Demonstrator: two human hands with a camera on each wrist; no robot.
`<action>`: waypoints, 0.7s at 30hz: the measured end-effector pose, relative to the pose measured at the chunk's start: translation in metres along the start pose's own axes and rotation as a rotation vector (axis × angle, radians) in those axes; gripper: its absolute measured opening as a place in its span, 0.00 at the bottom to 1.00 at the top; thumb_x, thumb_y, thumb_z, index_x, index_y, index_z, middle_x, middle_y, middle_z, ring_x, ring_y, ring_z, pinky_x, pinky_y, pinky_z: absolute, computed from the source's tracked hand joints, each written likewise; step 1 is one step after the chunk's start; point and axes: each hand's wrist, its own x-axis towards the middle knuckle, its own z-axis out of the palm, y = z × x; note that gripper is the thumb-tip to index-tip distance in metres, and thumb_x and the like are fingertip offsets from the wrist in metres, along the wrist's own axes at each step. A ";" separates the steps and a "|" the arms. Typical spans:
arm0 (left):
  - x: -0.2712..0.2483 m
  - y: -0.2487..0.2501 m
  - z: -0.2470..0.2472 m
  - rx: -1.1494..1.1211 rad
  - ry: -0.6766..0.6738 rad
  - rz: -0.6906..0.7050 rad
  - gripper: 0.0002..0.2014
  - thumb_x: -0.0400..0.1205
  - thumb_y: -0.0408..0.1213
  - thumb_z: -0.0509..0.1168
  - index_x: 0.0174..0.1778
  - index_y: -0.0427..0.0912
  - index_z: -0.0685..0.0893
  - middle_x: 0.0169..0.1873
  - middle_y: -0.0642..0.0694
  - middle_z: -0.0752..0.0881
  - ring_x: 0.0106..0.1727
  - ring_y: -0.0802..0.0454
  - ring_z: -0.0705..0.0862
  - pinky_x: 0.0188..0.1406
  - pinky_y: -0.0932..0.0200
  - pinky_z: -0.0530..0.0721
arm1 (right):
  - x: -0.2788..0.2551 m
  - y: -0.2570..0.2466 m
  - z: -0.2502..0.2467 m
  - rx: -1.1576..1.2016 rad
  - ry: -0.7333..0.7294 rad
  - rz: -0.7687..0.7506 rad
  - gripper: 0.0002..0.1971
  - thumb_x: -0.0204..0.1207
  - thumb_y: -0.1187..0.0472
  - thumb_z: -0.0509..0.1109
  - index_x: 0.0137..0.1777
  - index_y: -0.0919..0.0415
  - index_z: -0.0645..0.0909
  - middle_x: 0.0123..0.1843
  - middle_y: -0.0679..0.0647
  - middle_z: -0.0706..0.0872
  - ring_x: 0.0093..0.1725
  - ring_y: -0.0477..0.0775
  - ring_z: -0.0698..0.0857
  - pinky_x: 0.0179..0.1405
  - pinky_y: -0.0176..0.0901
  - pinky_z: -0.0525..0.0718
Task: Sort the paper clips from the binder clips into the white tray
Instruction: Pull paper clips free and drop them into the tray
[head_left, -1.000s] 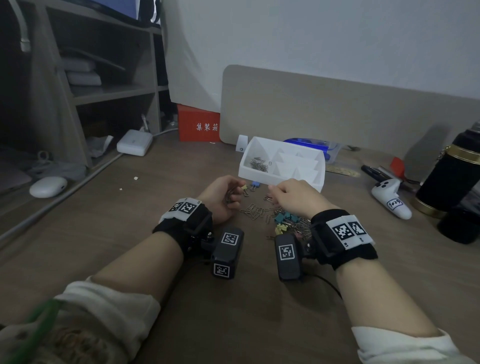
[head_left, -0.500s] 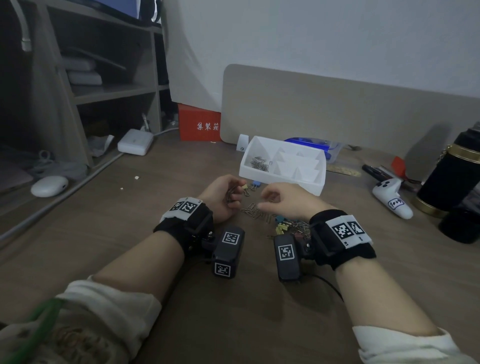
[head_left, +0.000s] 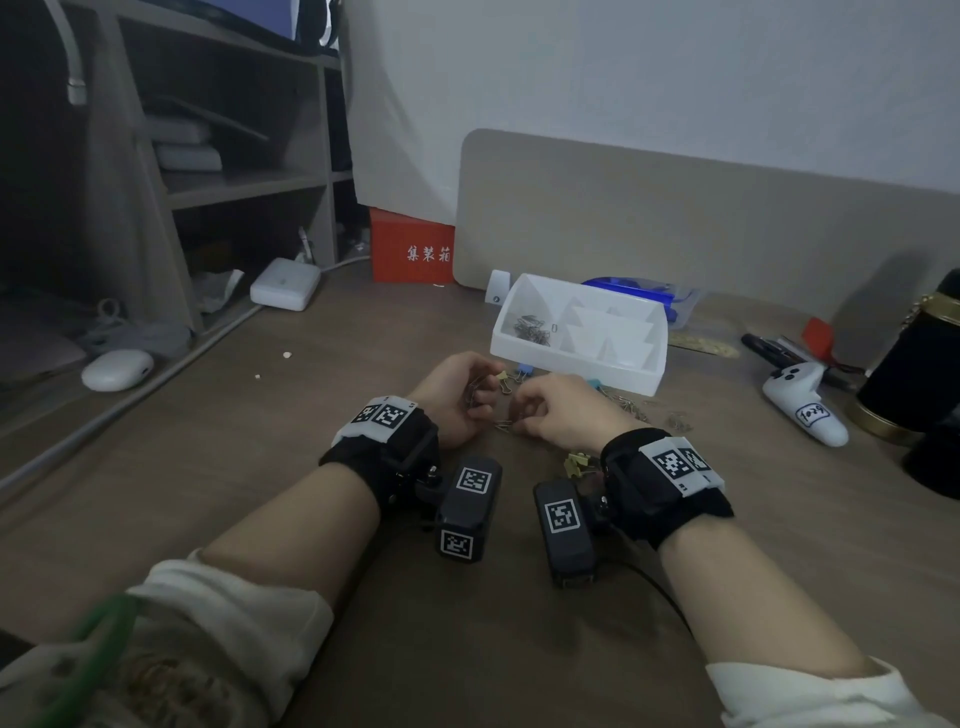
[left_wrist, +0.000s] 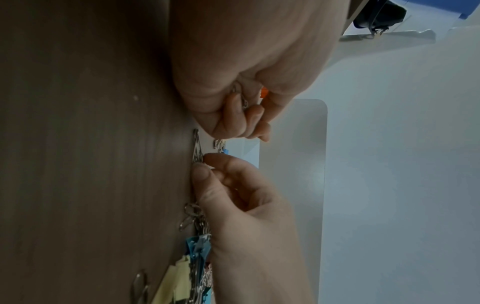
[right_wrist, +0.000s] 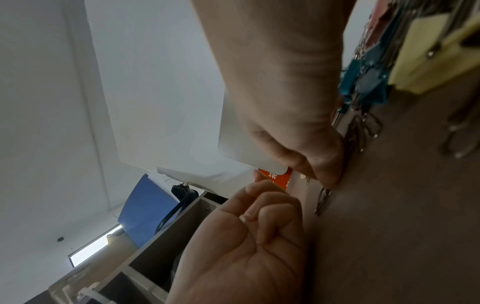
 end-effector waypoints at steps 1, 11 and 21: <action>0.000 0.000 0.000 -0.002 0.001 -0.001 0.10 0.83 0.32 0.54 0.36 0.39 0.76 0.24 0.50 0.69 0.12 0.60 0.64 0.10 0.70 0.55 | 0.001 -0.001 0.000 -0.001 0.007 0.005 0.04 0.75 0.59 0.74 0.49 0.54 0.86 0.43 0.48 0.84 0.44 0.49 0.83 0.44 0.43 0.82; 0.001 -0.001 -0.001 0.011 0.002 -0.009 0.10 0.83 0.31 0.53 0.36 0.39 0.76 0.22 0.50 0.71 0.13 0.60 0.64 0.10 0.69 0.55 | 0.005 0.000 0.001 -0.027 -0.011 0.075 0.05 0.77 0.56 0.72 0.44 0.57 0.85 0.44 0.51 0.86 0.44 0.51 0.83 0.45 0.45 0.83; 0.002 -0.001 -0.001 0.001 0.001 -0.011 0.10 0.83 0.31 0.53 0.36 0.39 0.76 0.21 0.50 0.71 0.12 0.60 0.64 0.09 0.70 0.56 | -0.001 -0.005 -0.002 -0.082 -0.017 0.048 0.06 0.79 0.61 0.67 0.42 0.57 0.83 0.38 0.50 0.84 0.40 0.50 0.82 0.40 0.42 0.79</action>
